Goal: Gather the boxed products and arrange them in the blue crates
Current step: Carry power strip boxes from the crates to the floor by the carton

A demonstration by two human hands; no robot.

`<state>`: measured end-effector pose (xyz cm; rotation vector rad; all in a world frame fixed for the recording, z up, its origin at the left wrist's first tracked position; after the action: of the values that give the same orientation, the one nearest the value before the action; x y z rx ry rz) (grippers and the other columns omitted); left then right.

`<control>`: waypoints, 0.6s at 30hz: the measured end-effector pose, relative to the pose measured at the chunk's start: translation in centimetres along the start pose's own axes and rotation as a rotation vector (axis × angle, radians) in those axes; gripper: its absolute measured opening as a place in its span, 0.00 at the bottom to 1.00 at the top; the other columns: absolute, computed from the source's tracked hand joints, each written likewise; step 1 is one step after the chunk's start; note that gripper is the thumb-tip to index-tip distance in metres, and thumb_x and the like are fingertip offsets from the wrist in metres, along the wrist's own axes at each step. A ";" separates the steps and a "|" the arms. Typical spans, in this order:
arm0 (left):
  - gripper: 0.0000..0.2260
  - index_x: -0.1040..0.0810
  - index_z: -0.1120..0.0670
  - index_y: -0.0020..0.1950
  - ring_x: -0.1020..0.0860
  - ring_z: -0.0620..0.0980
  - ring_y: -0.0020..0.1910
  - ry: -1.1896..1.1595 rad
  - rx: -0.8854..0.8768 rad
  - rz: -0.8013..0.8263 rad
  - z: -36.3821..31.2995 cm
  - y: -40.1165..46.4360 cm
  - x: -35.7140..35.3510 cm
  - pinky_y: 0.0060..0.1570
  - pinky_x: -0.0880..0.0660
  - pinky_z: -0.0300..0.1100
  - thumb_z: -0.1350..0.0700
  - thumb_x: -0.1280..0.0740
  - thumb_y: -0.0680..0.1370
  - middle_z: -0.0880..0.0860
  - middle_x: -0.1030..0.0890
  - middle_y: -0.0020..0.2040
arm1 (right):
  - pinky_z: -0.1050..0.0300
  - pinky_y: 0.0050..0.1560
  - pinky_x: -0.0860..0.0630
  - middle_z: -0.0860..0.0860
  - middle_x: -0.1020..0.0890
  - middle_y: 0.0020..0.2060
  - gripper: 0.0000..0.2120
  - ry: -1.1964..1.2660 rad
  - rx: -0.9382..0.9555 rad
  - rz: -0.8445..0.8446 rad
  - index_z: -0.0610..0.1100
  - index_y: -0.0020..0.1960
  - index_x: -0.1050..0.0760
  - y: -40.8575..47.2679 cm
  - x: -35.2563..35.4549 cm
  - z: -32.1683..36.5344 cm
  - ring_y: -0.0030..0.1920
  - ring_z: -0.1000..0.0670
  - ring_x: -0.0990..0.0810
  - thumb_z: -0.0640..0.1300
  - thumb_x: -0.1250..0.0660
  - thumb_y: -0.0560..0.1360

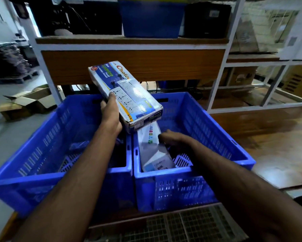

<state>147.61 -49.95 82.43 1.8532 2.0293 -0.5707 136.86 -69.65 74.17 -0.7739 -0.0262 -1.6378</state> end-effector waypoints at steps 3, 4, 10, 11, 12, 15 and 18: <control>0.15 0.31 0.57 0.63 0.18 0.58 0.52 0.006 0.016 0.038 -0.1 0.0 -0.1 0.52 0.21 0.58 0.49 0.37 0.81 0.61 0.19 0.57 | 0.48 0.45 0.21 0.39 0.24 0.46 0.17 -0.224 -0.136 0.165 0.38 0.59 0.27 1.4 -1.4 -2.6 0.40 0.41 0.22 0.41 0.40 0.72; 0.17 0.30 0.58 0.64 0.17 0.58 0.52 0.006 0.015 0.063 -0.3 -0.4 -0.5 0.52 0.21 0.59 0.48 0.37 0.81 0.61 0.19 0.57 | 0.46 0.55 0.22 0.40 0.22 0.52 0.18 -0.253 -0.141 0.173 0.40 0.61 0.26 1.6 -1.4 -2.9 0.48 0.40 0.20 0.43 0.38 0.73; 0.20 0.30 0.58 0.66 0.16 0.57 0.50 0.041 0.048 0.114 1.3 -1.9 -2.2 0.49 0.20 0.60 0.46 0.37 0.80 0.61 0.18 0.55 | 0.53 0.56 0.26 0.43 0.22 0.61 0.16 -0.621 0.070 -0.298 0.42 0.62 0.25 0.2 3.0 0.3 0.61 0.41 0.22 0.44 0.38 0.75; 0.20 0.30 0.58 0.66 0.16 0.57 0.50 0.041 0.050 0.111 1.4 -2.1 -2.3 0.48 0.19 0.59 0.47 0.37 0.80 0.61 0.18 0.56 | 0.52 0.55 0.26 0.42 0.21 0.59 0.15 -0.561 0.073 -0.367 0.42 0.60 0.24 0.1 4.0 0.5 0.59 0.40 0.22 0.44 0.38 0.75; 0.20 0.30 0.58 0.66 0.16 0.57 0.50 0.040 0.057 0.108 1.6 -2.1 -2.3 0.48 0.19 0.58 0.47 0.37 0.80 0.61 0.18 0.56 | 0.51 0.53 0.25 0.41 0.20 0.56 0.13 -0.449 0.094 -0.425 0.42 0.56 0.23 -0.3 4.7 0.7 0.57 0.39 0.21 0.44 0.39 0.74; 0.19 0.31 0.58 0.66 0.17 0.58 0.51 0.031 0.048 0.118 1.4 -1.8 -2.5 0.50 0.20 0.57 0.48 0.37 0.81 0.61 0.18 0.56 | 0.48 0.41 0.26 0.42 0.21 0.40 0.15 0.264 0.253 -0.445 0.43 0.42 0.25 -1.9 5.4 2.1 0.42 0.41 0.21 0.54 0.40 0.75; 0.18 0.30 0.59 0.66 0.18 0.59 0.54 0.061 0.024 0.157 1.4 -2.6 -3.3 0.52 0.20 0.57 0.50 0.38 0.81 0.62 0.19 0.58 | 0.47 0.46 0.20 0.46 0.18 0.45 0.25 0.766 0.289 -0.057 0.49 0.52 0.21 -2.8 3.7 3.0 0.43 0.46 0.20 0.68 0.46 0.77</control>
<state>145.35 -53.69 83.00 2.0445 1.8998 -0.5036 135.74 -70.89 79.46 0.1007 0.2557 -1.8401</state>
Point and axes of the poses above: each hand's wrist, its own y-axis towards the middle knuckle, its own x-axis out of the back of the hand, z = x × y, the point moved 6 cm from there along y, towards the middle knuckle
